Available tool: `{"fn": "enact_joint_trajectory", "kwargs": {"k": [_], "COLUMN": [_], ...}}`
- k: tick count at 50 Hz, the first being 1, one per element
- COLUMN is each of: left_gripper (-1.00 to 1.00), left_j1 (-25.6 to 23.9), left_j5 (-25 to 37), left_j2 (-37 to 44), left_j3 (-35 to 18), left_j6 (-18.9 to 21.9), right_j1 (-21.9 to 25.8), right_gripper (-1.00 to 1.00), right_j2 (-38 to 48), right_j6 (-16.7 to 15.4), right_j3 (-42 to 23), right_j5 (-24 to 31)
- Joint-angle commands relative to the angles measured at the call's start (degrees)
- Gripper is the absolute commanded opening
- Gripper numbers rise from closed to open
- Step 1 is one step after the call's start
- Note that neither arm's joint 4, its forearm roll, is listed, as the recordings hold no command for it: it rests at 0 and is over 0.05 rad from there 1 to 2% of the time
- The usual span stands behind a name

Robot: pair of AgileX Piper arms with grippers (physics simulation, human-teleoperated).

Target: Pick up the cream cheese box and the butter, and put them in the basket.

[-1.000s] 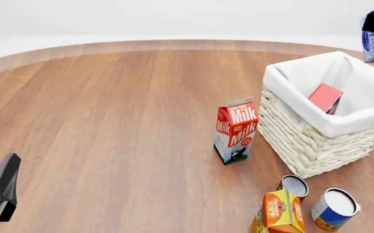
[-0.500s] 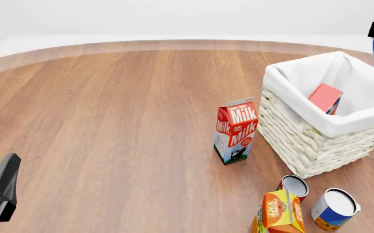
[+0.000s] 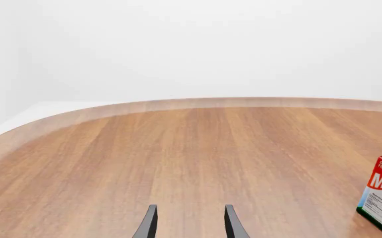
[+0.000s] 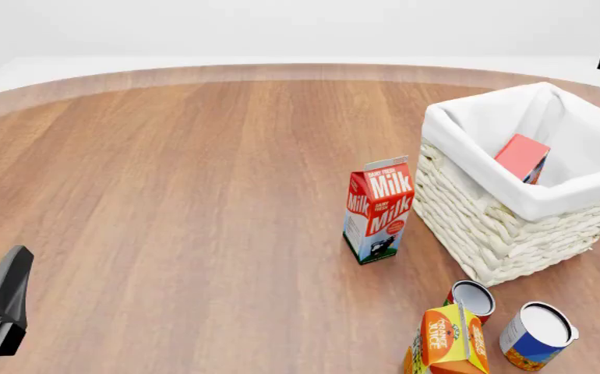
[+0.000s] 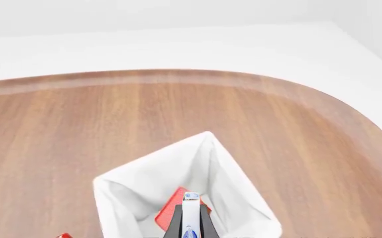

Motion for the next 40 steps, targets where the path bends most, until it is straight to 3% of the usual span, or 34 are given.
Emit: {"fn": "enact_joint_trajectory", "kwargs": {"k": [1, 18, 40], "left_gripper": [1.00, 1.00, 1.00], "left_j1": [0.00, 0.00, 0.00], "left_j5": [0.00, 0.00, 0.00], "left_j2": [0.00, 0.00, 0.00], "left_j3": [0.00, 0.00, 0.00], "left_j6": [0.00, 0.00, 0.00], "right_j1": [-1.18, -3.08, -0.71], "right_gripper": [-1.00, -1.00, -1.00], "right_j2": [0.00, 2.01, 4.69], "right_j6": [-0.19, -0.84, -1.78], "right_j3": [1.19, 0.31, 2.94], "right_j5": [-1.42, -1.88, -5.47]}}
